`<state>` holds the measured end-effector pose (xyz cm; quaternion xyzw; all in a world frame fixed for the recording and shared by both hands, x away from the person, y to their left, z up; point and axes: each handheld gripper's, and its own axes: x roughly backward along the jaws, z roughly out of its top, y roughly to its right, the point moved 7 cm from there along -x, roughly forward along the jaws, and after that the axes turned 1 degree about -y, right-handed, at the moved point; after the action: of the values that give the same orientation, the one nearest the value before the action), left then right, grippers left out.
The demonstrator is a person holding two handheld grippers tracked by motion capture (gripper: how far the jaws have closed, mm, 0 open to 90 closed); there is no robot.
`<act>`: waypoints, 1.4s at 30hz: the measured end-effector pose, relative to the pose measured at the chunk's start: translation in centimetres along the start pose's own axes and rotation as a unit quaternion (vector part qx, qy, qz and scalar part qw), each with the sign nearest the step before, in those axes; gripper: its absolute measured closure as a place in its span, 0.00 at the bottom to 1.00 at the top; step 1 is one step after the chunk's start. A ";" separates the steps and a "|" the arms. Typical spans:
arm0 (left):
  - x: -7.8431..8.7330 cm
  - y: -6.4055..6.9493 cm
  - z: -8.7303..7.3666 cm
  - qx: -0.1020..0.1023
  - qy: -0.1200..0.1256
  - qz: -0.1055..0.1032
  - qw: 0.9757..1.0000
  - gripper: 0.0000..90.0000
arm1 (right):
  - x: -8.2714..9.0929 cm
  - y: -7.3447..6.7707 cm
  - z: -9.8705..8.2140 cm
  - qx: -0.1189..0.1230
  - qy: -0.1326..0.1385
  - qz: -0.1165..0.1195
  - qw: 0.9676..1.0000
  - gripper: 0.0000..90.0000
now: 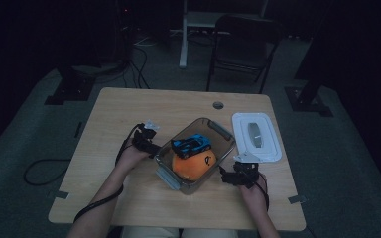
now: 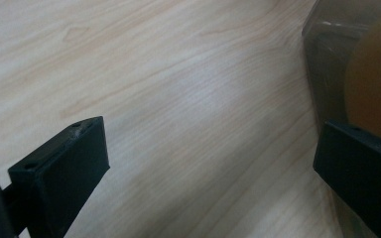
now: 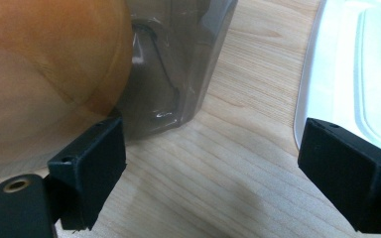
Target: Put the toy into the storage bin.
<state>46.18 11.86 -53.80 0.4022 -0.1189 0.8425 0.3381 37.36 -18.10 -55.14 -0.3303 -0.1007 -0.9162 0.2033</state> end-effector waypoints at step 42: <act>2.8 2.9 -4.3 -0.036 0.050 -0.011 0.998 0.02 | 0.0 4.1 2.8 -0.081 0.028 0.047 0.995 0.14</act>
<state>40.48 13.08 -54.26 0.3489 -0.1274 0.8528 0.3672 40.74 -20.90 -52.79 -0.3239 -0.0050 -0.9197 0.2219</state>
